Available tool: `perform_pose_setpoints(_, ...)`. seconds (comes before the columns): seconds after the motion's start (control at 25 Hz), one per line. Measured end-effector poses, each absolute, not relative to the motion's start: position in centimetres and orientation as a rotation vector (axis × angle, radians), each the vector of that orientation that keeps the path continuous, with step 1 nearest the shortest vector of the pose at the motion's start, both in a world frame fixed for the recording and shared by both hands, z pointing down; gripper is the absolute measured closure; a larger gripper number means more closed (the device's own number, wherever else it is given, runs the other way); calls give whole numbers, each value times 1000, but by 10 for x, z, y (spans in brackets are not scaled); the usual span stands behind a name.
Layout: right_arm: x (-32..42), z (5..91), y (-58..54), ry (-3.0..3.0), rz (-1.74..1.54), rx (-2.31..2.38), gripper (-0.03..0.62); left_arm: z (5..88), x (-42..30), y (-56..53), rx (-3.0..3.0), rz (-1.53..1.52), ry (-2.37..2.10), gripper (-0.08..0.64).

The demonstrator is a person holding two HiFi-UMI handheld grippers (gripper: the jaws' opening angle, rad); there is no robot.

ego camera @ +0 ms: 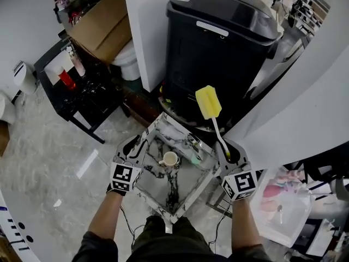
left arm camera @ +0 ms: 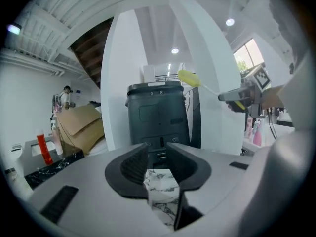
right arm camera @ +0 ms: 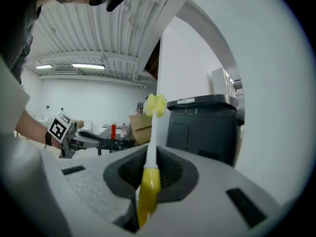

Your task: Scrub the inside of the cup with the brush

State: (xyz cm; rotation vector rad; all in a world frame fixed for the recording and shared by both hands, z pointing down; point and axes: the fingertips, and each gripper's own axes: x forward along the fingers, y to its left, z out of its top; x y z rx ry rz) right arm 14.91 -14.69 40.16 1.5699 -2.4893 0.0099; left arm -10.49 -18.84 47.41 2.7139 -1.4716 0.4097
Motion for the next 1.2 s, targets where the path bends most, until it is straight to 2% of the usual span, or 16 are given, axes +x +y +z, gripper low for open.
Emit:
perform_pose_setpoints(0.36, 160, 383, -140, -2452, 6, 1644, 558, 385, -116, -174, 2827, 257, -1549, 519)
perform_pose_setpoints(0.56, 162, 380, -138, -2436, 0, 1666, 558, 366, -120, -163, 2871, 250, -1551, 557)
perform_pose_setpoints(1.2, 163, 389, -131, -2415, 24, 1678, 558, 361, -115, -156, 2906, 288, -1496, 558)
